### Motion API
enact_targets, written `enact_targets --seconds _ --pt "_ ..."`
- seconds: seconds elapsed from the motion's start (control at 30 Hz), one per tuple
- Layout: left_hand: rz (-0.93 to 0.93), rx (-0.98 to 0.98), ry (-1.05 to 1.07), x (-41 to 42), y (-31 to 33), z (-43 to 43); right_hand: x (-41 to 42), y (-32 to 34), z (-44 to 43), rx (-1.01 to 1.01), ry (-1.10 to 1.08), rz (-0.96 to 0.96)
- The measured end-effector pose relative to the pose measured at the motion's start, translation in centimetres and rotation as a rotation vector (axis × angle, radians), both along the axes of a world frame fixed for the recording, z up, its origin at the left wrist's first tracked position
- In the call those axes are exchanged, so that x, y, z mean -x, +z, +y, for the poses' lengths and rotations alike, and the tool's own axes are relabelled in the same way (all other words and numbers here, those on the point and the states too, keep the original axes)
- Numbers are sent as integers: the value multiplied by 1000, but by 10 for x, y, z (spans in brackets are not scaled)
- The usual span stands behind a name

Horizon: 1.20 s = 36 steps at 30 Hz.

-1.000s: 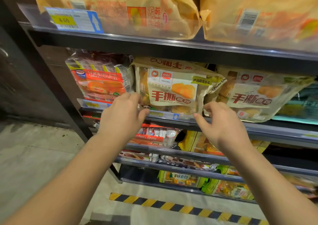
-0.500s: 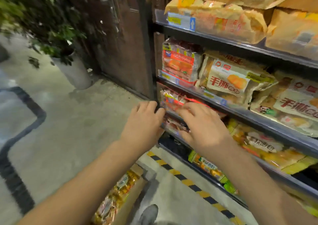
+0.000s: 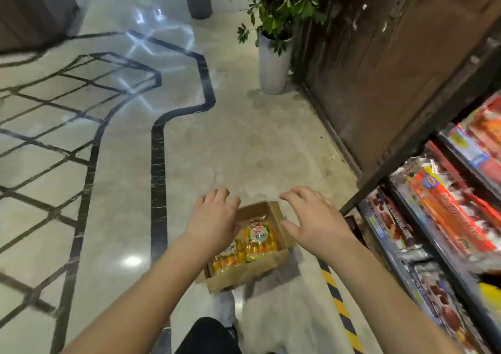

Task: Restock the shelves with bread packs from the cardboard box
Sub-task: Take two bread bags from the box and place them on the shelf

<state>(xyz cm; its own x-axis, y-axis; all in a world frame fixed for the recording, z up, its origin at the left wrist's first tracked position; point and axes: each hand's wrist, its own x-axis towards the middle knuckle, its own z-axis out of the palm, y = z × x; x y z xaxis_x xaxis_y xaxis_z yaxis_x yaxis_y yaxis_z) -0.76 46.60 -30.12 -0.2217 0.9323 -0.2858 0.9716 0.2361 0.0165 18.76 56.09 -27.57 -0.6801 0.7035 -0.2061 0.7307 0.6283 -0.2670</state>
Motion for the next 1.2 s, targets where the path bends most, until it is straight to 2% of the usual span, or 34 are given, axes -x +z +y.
enact_targets --seconds 0.2,0.3,0.6,0.73,0.83,0.93,1.2 --pt "-84 56 131 74 -47 -22 68 -44 5 61 64 -93" --pt "-80 125 129 99 -72 -16 90 -73 14 82 91 -159" --pt "-184 266 203 120 -145 6 111 -147 48 236 73 -172" --pt "-263 321 292 115 -210 23 111 -213 75 307 66 -150" --pt "-344 407 367 104 -276 32 105 -280 94 377 61 -206" --pt "-378 470 426 97 -345 35 92 -352 103 435 44 -145" --pt "-417 564 556 99 -511 39 86 -520 127 519 -4 -305"
